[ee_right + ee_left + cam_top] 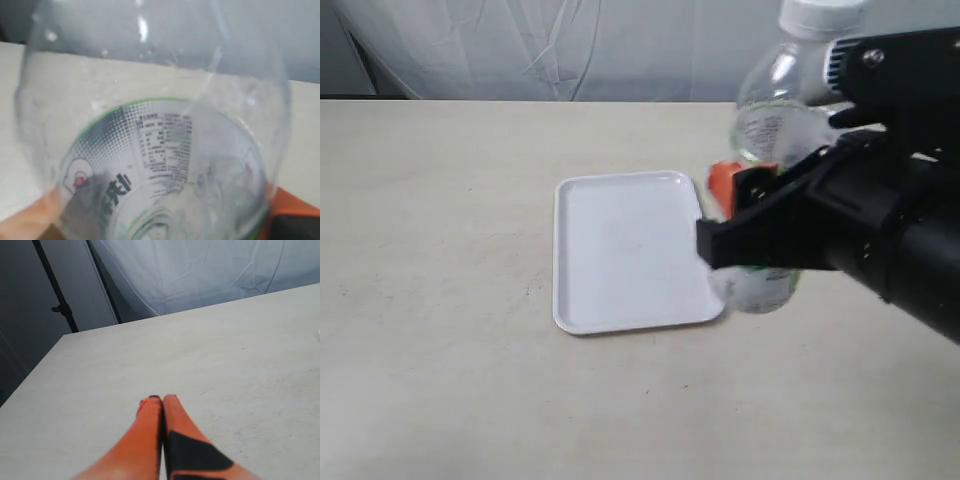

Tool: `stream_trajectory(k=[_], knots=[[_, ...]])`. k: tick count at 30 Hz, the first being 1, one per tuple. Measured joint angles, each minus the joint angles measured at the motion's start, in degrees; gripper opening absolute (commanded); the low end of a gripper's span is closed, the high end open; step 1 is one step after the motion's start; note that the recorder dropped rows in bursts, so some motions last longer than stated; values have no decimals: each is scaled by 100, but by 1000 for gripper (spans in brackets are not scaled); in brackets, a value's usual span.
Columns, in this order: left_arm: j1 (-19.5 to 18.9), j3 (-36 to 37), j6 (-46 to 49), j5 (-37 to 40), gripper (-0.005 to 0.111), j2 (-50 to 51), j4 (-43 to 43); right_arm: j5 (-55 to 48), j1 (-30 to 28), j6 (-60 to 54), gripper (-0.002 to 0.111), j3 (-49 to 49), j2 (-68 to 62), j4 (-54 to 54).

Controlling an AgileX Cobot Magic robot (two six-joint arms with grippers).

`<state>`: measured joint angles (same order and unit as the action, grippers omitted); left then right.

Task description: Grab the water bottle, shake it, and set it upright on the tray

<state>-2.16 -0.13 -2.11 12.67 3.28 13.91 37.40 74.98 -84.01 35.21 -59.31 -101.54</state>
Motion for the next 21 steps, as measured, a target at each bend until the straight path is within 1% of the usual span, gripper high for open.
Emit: stream_trajectory(k=[2, 4, 5, 8, 9, 10, 11, 13, 15, 16, 18, 21], knots=[[0, 0, 0, 0, 0, 0, 0, -1200, 0, -399, -1, 0, 1, 49], [0, 0, 0, 0, 0, 0, 0, -1969, 73, -620, -1, 0, -34, 92], [0, 0, 0, 0, 0, 0, 0, -1940, 103, -621, -1, 0, -34, 90], [0, 0, 0, 0, 0, 0, 0, -529, 97, -113, -1, 10, -53, 85], [0, 0, 0, 0, 0, 0, 0, -138, 54, 2, -1, 10, -63, 85], [0, 0, 0, 0, 0, 0, 0, 21, 23, -77, -1, 10, -63, 70], [0, 0, 0, 0, 0, 0, 0, -37, 10, -248, -1, 10, -63, 42], [0, 0, 0, 0, 0, 0, 0, -616, 1, -808, -1, 10, -77, 80], [0, 0, 0, 0, 0, 0, 0, -952, 25, -1036, -1, 66, -139, 69], [0, 0, 0, 0, 0, 0, 0, -963, -3, -1109, -1, 114, -206, 55], [0, 0, 0, 0, 0, 0, 0, -881, -200, -1230, -1, 195, -328, 43], [0, 0, 0, 0, 0, 0, 0, -1065, -713, -1313, -1, 275, -474, 43]])
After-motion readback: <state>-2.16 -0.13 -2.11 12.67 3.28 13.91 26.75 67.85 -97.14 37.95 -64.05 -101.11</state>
